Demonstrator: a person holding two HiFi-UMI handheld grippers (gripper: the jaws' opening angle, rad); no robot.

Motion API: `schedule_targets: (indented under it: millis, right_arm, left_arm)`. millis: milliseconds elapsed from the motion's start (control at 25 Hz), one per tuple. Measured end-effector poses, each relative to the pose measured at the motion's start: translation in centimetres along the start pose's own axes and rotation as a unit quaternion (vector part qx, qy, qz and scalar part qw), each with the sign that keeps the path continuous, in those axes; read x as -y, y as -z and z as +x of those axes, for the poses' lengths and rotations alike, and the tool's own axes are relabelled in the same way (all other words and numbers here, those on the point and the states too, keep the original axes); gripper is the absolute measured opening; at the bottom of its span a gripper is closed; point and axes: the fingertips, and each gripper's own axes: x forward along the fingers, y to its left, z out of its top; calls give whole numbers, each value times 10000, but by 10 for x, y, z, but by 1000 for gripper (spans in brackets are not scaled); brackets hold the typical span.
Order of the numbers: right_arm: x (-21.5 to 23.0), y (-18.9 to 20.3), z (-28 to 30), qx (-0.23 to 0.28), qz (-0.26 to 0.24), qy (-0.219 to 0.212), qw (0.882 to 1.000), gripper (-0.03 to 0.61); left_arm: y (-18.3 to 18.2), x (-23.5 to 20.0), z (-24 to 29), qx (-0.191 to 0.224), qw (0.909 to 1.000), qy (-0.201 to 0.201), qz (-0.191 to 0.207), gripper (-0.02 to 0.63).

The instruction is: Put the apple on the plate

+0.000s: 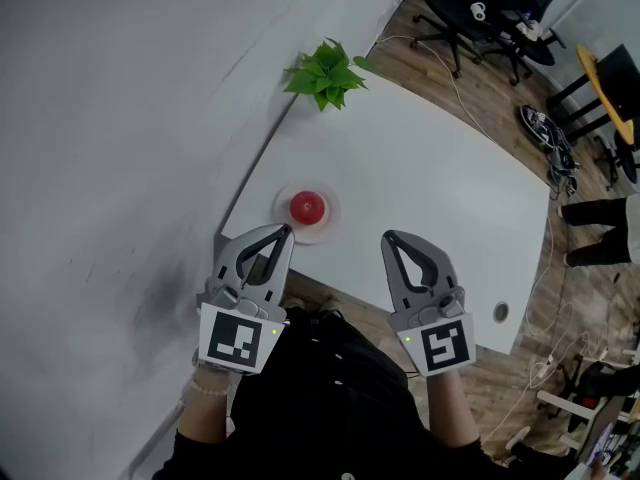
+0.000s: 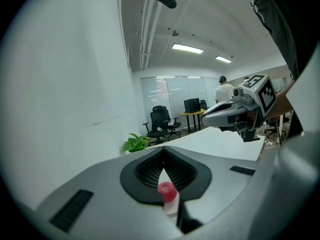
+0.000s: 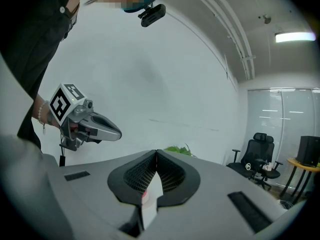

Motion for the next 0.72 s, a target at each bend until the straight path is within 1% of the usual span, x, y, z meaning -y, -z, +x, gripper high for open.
schedule_targets:
  millis: [720]
  right_arm:
    - [1,7,-2,-212,-32,31,9998,41]
  left_arm:
    - [-2,-2,2,23,10000,-32,-3,14]
